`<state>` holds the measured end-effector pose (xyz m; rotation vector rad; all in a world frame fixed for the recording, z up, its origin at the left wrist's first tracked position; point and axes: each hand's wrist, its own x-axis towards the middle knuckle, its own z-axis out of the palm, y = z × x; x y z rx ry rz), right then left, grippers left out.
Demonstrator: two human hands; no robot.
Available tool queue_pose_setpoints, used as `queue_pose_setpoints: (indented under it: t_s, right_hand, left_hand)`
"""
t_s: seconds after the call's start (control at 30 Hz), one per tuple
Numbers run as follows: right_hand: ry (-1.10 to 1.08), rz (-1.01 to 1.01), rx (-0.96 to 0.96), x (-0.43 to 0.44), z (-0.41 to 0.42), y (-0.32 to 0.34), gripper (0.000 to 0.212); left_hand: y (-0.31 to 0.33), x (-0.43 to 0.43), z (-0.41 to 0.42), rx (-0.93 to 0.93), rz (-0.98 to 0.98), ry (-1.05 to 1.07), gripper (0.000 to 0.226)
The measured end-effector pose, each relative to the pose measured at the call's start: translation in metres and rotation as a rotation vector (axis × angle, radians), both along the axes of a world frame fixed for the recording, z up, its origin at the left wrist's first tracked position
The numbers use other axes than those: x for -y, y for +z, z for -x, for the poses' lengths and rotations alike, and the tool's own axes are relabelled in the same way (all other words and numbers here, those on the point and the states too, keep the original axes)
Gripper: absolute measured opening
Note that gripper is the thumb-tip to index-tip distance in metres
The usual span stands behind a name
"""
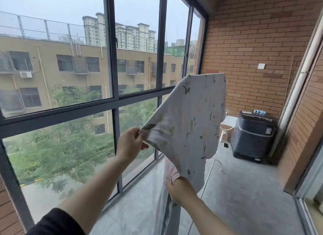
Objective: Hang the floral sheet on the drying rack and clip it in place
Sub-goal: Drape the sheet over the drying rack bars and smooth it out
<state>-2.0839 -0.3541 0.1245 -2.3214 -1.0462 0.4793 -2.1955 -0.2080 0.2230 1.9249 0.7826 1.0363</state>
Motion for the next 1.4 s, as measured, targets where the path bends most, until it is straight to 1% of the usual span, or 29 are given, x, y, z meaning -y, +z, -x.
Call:
queue_pose_setpoints:
  t_s: [0.1, 0.17, 0.23, 0.3, 0.4, 0.53, 0.7, 0.83, 0.9, 1.03, 1.13, 1.2, 1.3, 1.4]
  right_hand:
    - [-0.004, 0.039, 0.010, 0.015, -0.008, 0.005, 0.028]
    - [-0.059, 0.027, 0.050, 0.026, -0.018, 0.009, 0.021]
    - [-0.132, -0.043, 0.094, 0.037, -0.031, 0.012, 0.024]
    - [-0.189, -0.107, 0.098, 0.050, -0.044, 0.013, 0.026]
    - [-0.219, -0.172, 0.072, 0.071, -0.061, 0.015, 0.019]
    - [-0.266, -0.282, 0.011, 0.103, -0.086, 0.019, 0.017]
    - [-0.356, -0.404, -0.059, 0.159, -0.137, 0.010, 0.014]
    - [-0.427, -0.420, -0.108, 0.212, -0.191, -0.008, 0.018]
    - [-0.447, -0.418, -0.151, 0.235, -0.216, -0.022, 0.013]
    - [-0.456, -0.381, -0.205, 0.270, -0.253, -0.045, 0.015]
    - [-0.483, -0.385, -0.256, 0.285, -0.282, -0.055, 0.021]
    - [-0.499, -0.393, -0.284, 0.290, -0.305, -0.058, 0.019]
    - [-0.526, -0.405, -0.300, 0.293, -0.345, -0.066, 0.014]
    - [-0.542, -0.374, -0.298, 0.290, -0.392, -0.077, 0.017]
  left_hand:
    - [-0.014, 0.005, -0.004, 0.007, 0.057, 0.004, 0.013]
    - [-0.024, 0.010, -0.003, 0.014, 0.074, -0.006, 0.011]
    - [-0.034, 0.018, -0.002, 0.006, 0.078, -0.038, 0.004]
    - [-0.041, 0.030, -0.004, 0.016, 0.092, -0.078, 0.002]
    - [-0.052, 0.050, -0.014, -0.005, 0.112, -0.126, 0.004]
    - [-0.064, 0.079, -0.044, -0.118, 0.078, -0.153, 0.009]
    - [-0.081, 0.124, -0.096, -0.148, 0.052, -0.157, 0.009]
    - [-0.104, 0.166, -0.146, -0.175, 0.119, -0.169, 0.008]
    - [-0.117, 0.186, -0.171, -0.198, 0.152, -0.178, 0.008]
    - [-0.141, 0.223, -0.218, -0.247, 0.292, -0.250, 0.010]
    - [-0.148, 0.244, -0.257, -0.277, 0.333, -0.303, 0.008]
    - [-0.150, 0.251, -0.287, -0.285, 0.351, -0.339, 0.008]
    - [-0.153, 0.254, -0.335, -0.290, 0.372, -0.378, 0.022]
    - [-0.160, 0.251, -0.385, -0.277, 0.419, -0.405, 0.022]
